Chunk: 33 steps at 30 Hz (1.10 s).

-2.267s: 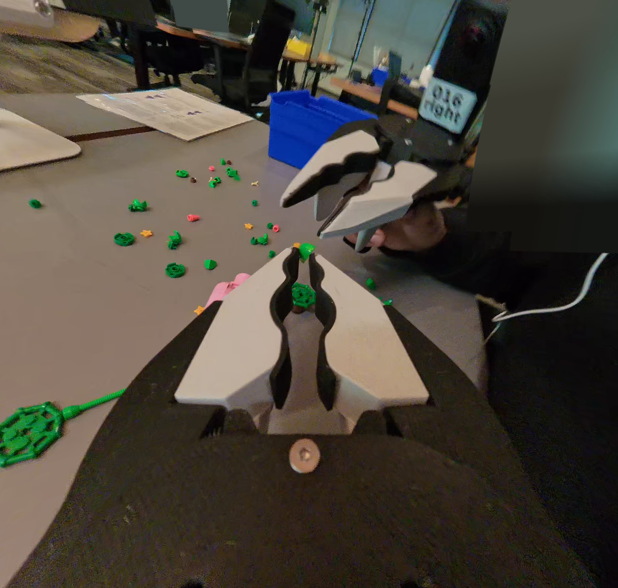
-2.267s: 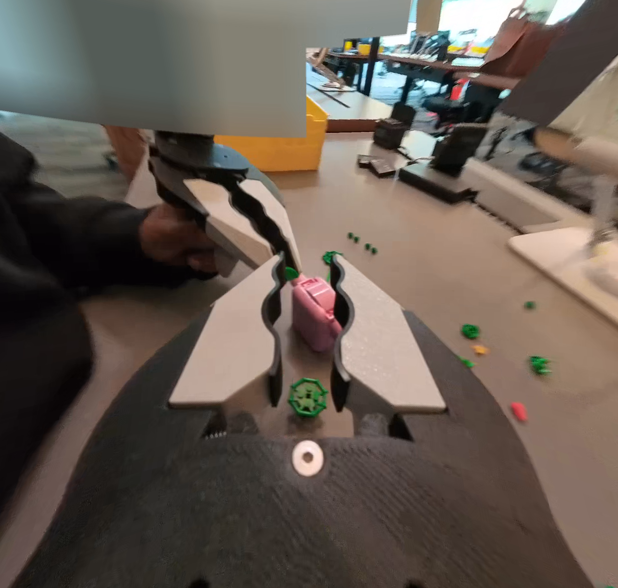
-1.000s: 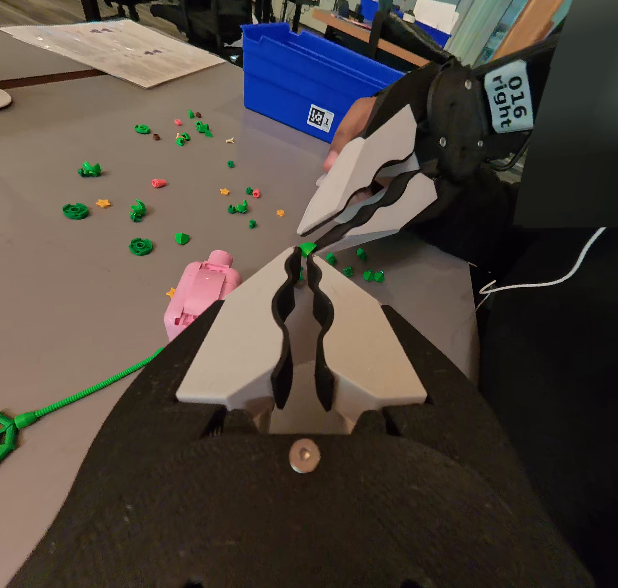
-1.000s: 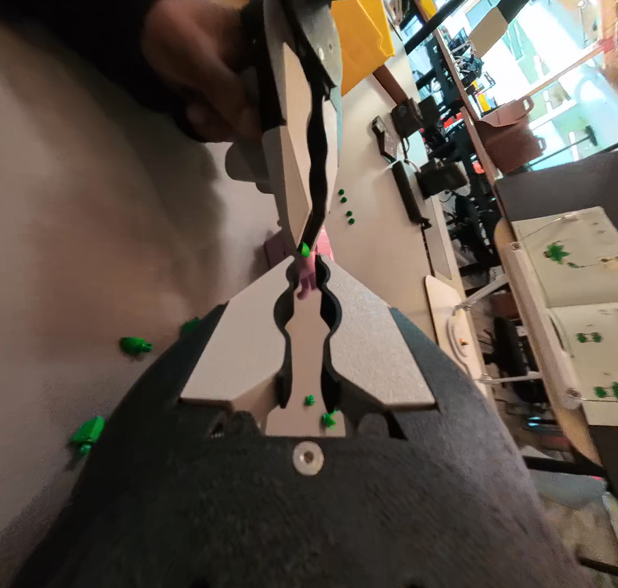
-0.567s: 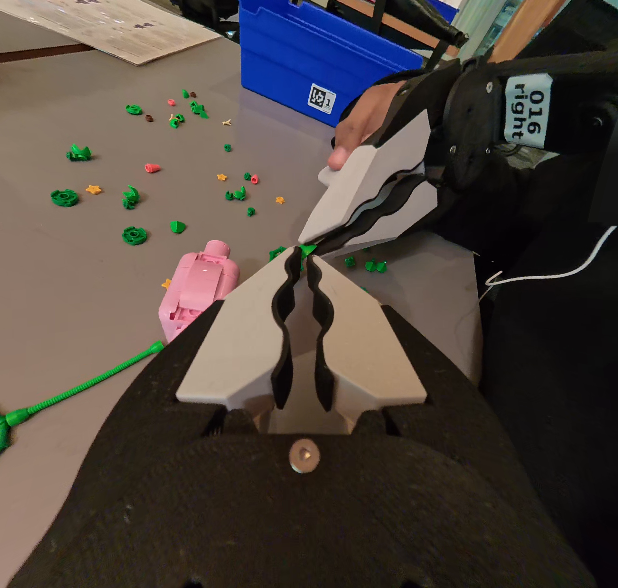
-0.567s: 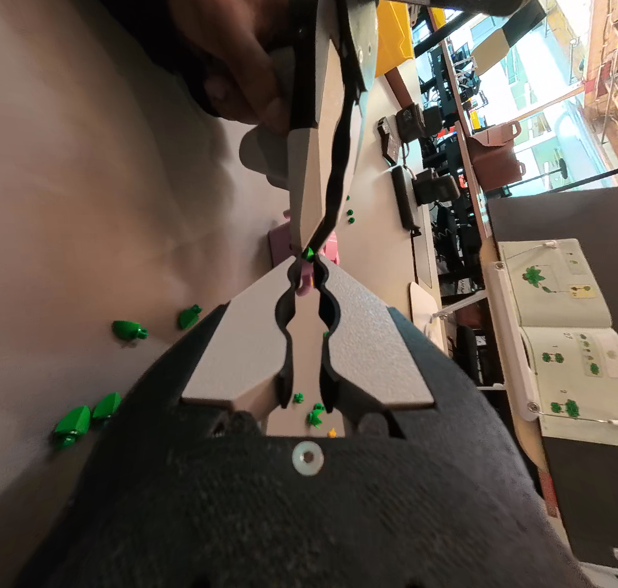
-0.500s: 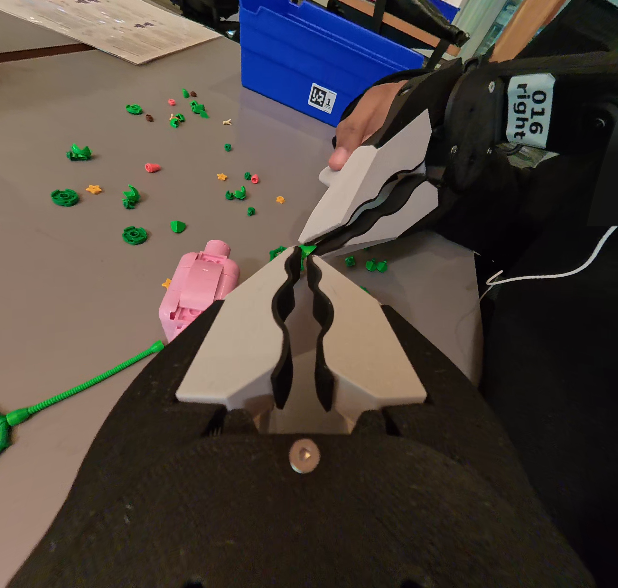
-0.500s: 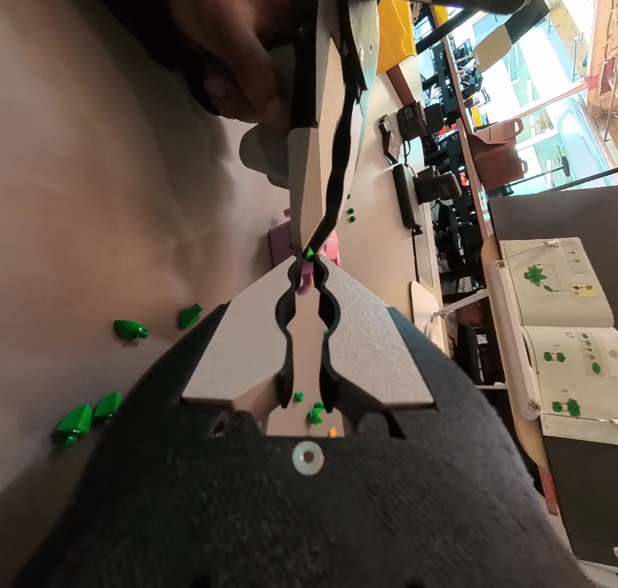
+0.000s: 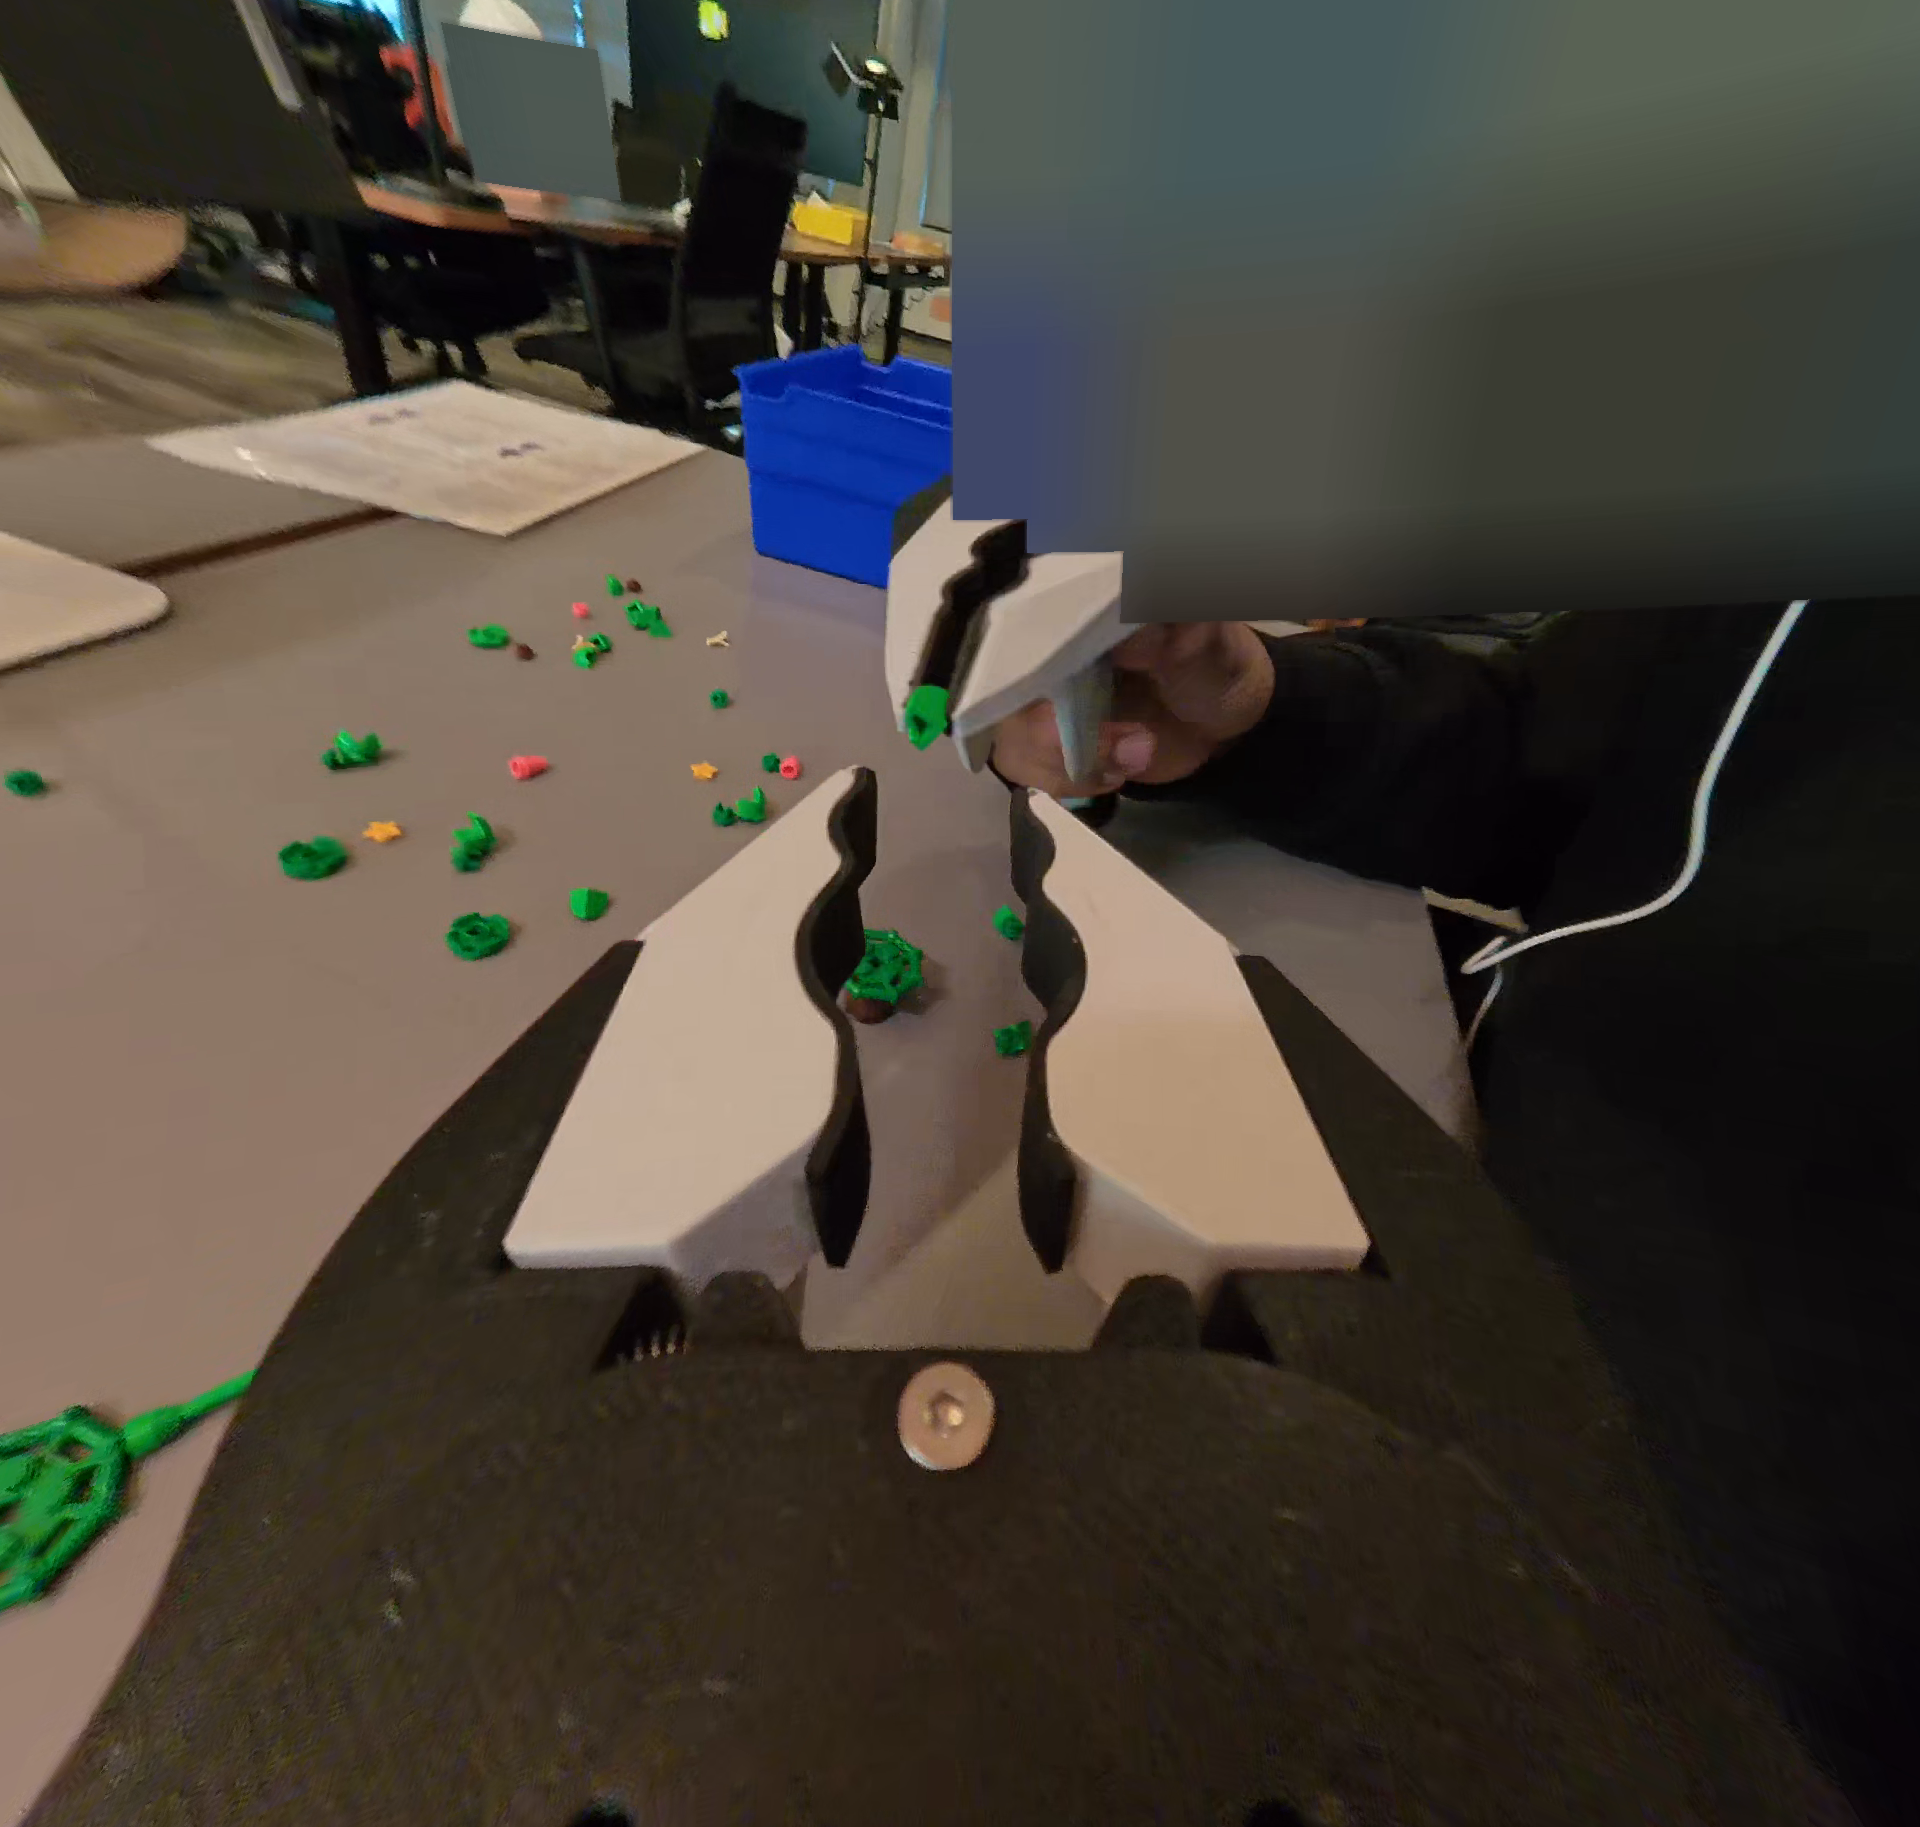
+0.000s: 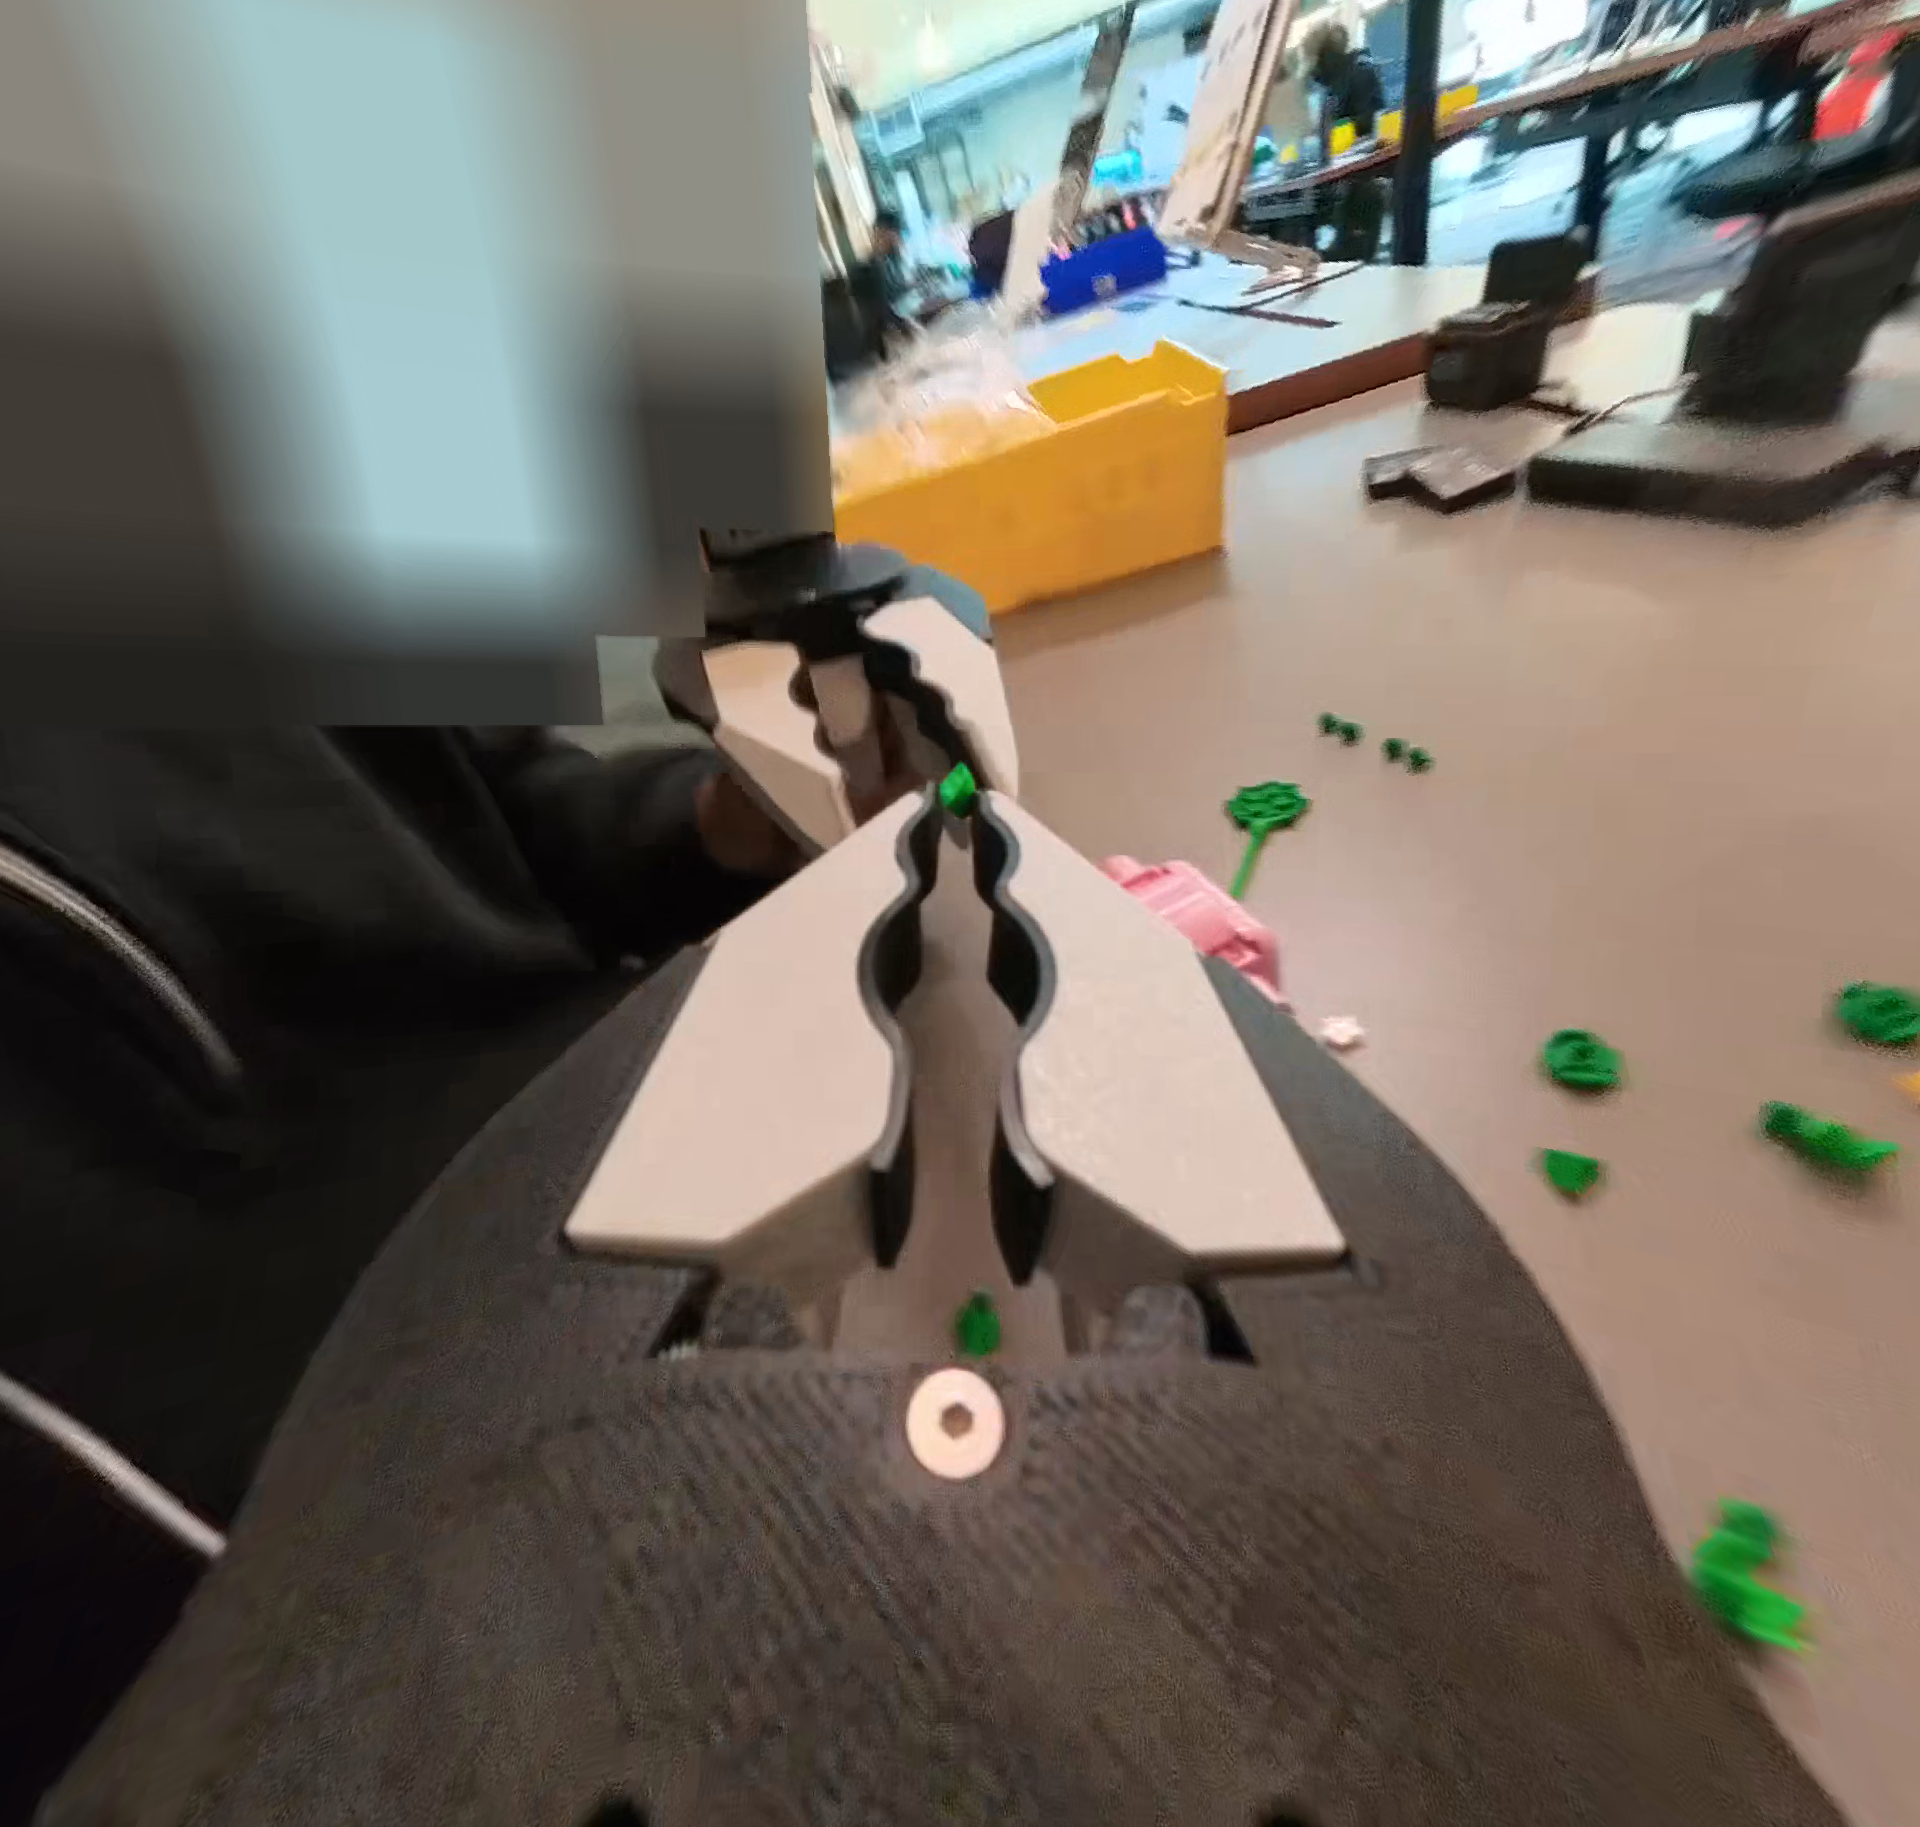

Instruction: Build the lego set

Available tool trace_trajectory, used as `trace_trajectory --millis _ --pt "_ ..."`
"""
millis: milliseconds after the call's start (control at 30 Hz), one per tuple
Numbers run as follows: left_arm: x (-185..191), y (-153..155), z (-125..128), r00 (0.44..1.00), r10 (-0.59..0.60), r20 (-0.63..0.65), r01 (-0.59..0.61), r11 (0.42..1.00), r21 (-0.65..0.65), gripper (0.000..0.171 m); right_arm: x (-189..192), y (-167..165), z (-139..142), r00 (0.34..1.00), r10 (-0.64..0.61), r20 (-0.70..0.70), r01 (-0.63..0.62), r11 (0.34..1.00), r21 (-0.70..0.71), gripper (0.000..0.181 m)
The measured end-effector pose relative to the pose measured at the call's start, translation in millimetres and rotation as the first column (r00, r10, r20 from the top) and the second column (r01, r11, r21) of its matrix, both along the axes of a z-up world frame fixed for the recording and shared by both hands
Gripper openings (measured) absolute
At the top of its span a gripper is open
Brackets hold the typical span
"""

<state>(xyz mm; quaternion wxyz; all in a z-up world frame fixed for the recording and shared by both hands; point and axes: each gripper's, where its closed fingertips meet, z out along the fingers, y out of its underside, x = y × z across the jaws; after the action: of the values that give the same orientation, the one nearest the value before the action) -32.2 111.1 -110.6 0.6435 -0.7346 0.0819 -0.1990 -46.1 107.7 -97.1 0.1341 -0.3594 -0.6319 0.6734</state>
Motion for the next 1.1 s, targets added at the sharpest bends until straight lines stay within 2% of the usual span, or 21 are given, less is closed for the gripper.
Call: trace_trajectory --millis 100,233,500,600,1100 --pt "-3 -1 5 0.992 0.067 -0.105 -0.061 0.997 0.052 0.02 -1 1 0 0.989 0.073 0.127 -0.044 0.976 -0.215 0.003" --pt "-5 0 4 0.969 0.128 -0.21 -0.113 0.99 0.081 0.012 0 -6 -2 0.966 0.162 0.2 -0.085 0.935 -0.344 0.003" --pt "-3 -1 3 0.967 0.119 -0.227 -0.104 0.991 0.078 0.003 2 -10 -8 0.949 0.206 0.24 -0.107 0.923 -0.371 0.004" --pt "-3 0 1 0.96 0.126 -0.252 -0.112 0.991 0.071 0.002 2 -10 -10 0.942 0.221 0.252 -0.11 0.914 -0.391 0.004" --pt "-2 -2 2 0.972 0.097 -0.216 -0.086 0.995 0.058 0.002 2 -8 -6 0.953 0.221 0.206 -0.124 0.909 -0.398 0.007"
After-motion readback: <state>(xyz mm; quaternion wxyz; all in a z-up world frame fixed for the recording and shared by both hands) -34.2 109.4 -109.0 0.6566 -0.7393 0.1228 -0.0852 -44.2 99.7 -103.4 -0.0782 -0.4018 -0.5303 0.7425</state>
